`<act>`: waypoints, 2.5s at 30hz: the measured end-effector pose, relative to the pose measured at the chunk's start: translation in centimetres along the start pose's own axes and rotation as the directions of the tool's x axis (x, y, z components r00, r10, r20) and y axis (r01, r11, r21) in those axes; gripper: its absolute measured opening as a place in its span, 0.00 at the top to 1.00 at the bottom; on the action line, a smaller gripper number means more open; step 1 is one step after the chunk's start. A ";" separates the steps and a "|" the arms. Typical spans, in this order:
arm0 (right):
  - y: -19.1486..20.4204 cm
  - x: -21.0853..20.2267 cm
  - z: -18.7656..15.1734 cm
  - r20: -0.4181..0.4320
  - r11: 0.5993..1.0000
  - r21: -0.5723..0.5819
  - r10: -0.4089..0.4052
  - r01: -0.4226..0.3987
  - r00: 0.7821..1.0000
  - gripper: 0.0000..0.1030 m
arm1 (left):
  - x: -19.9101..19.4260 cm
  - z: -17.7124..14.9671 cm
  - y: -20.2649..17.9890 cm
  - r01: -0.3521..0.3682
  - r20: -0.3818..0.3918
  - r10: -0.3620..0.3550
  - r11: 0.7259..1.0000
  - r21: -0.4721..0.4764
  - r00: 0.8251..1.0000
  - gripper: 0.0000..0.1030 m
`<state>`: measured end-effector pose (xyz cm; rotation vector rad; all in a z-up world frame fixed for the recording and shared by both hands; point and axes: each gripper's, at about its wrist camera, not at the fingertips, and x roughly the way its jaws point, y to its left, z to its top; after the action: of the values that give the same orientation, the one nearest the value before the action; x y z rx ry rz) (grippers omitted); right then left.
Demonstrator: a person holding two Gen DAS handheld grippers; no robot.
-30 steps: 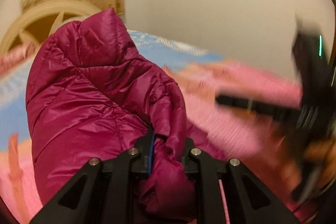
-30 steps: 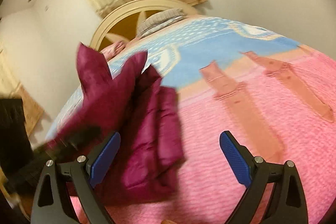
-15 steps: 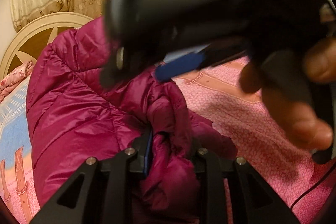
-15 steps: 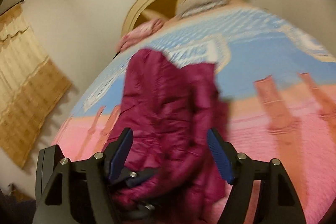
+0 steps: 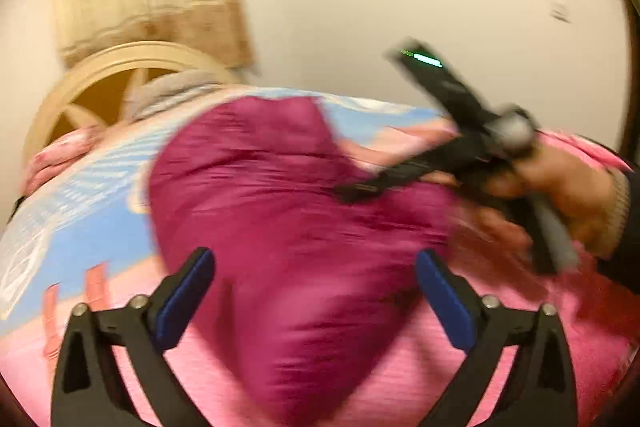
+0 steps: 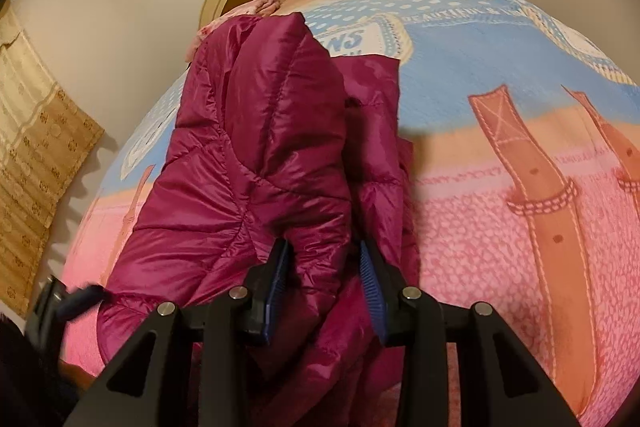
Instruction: Fold large clothes
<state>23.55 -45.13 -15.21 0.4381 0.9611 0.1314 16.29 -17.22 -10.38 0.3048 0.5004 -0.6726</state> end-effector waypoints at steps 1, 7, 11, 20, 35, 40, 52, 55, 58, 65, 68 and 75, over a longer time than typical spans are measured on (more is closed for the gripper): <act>0.0 -0.1 -0.1 0.003 1.000 0.002 -0.005 0.005 1.000 0.64 | 0.4 0.2 1.5 -0.031 0.000 0.031 0.999 -0.043 1.000 0.00; 0.9 -1.5 -0.4 0.032 0.996 -0.004 -0.086 0.086 0.996 0.64 | 4.6 -1.1 6.6 -0.068 -0.077 0.049 0.958 -0.277 0.996 0.00; 2.9 -5.5 0.0 0.163 0.987 0.055 -0.160 0.153 0.973 0.64 | 5.7 -1.2 4.0 -0.063 -0.084 0.043 0.967 -0.247 0.996 0.00; 5.4 -4.0 -0.3 0.335 0.976 0.207 -0.008 -0.065 0.942 0.62 | 3.4 -1.4 5.2 -0.068 -0.095 0.044 0.962 -0.264 0.995 0.00; -0.2 0.0 -4.5 0.289 0.936 0.351 -0.129 0.020 0.949 0.62 | 10.8 8.2 3.8 -0.166 -0.079 0.162 0.985 -0.046 0.984 0.00; 0.0 0.3 -4.8 0.294 0.944 0.328 -0.136 0.033 0.946 0.62 | 16.8 7.7 5.3 -0.166 -0.265 0.141 0.983 -0.073 0.954 0.00; -1.0 1.3 -4.3 0.271 0.933 0.360 -0.126 0.021 0.954 0.61 | 19.7 5.7 4.2 -0.204 -0.311 0.183 0.978 -0.035 0.933 0.00; -1.2 1.5 -4.3 0.268 0.931 0.363 -0.127 0.022 0.955 0.61 | 20.1 5.6 4.2 -0.205 -0.315 0.184 0.978 -0.036 0.931 0.00; -1.2 1.6 -4.1 0.264 0.932 0.362 -0.134 0.030 0.955 0.61 | 20.4 5.4 3.9 -0.213 -0.319 0.194 0.977 -0.024 0.928 0.00; -1.1 1.8 -4.0 0.260 0.930 0.365 -0.138 0.035 0.956 0.61 | 20.9 5.3 3.5 -0.223 -0.327 0.209 0.975 -0.005 0.922 0.00; -1.2 1.9 -4.0 0.259 0.930 0.365 -0.139 0.037 0.956 0.61 | 21.1 5.3 3.4 -0.226 -0.328 0.213 0.974 -0.004 0.920 0.00; -1.2 2.0 -3.9 0.256 0.930 0.364 -0.146 0.044 0.956 0.61 | 21.3 5.2 3.4 -0.221 -0.333 0.204 0.975 -0.012 0.921 0.00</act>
<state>21.41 -44.39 -19.15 0.7220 0.7235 -0.1949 34.64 -27.87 -16.98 0.4221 0.7910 -0.3958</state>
